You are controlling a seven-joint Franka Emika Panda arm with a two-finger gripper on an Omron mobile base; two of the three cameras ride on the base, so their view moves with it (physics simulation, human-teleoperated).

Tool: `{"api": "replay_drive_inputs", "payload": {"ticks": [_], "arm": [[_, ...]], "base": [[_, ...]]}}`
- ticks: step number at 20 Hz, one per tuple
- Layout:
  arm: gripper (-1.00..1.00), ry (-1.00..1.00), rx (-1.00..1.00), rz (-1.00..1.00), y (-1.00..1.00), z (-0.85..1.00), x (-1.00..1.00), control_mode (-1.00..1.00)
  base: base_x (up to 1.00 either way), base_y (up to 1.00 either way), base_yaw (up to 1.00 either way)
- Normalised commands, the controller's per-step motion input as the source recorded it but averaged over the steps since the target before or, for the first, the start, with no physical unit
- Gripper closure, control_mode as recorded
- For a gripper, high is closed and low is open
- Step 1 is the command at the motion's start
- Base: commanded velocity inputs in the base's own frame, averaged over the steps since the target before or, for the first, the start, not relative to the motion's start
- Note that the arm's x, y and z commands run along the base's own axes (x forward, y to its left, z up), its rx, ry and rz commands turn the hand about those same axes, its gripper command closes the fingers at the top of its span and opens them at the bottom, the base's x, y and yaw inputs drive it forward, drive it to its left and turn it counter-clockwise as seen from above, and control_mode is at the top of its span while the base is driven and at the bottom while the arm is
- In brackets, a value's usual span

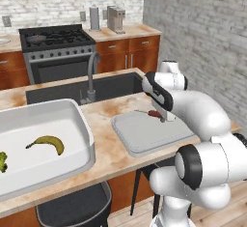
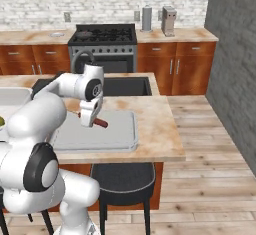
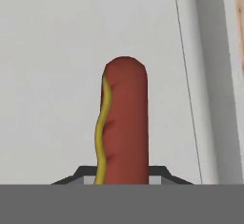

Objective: Place the cold items (banana and broccoli) from the fridge in one tupperware on the dining counter. Place the warm items (kebab skewer and hot dog) in the stove area in another tupperware.

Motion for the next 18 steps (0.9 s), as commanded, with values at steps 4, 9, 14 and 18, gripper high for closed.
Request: {"api": "replay_drive_inputs", "payload": {"ticks": [4,9,14,18], "arm": [[1.00,0.00,-0.01,-0.11,0.00,-0.37,0.17,-1.00],[1.00,0.00,-0.08,0.01,0.00,-0.32,0.06,-1.00],[1.00,0.00,-0.10,0.03,0.00,-0.23,0.00,-1.00],[1.00,0.00,-0.04,0.00,0.00,-0.28,0.00,-1.00]], "base": [[0.00,0.00,0.00],[0.00,0.00,0.00],[0.00,0.00,0.00],[0.00,0.00,0.00]]}}
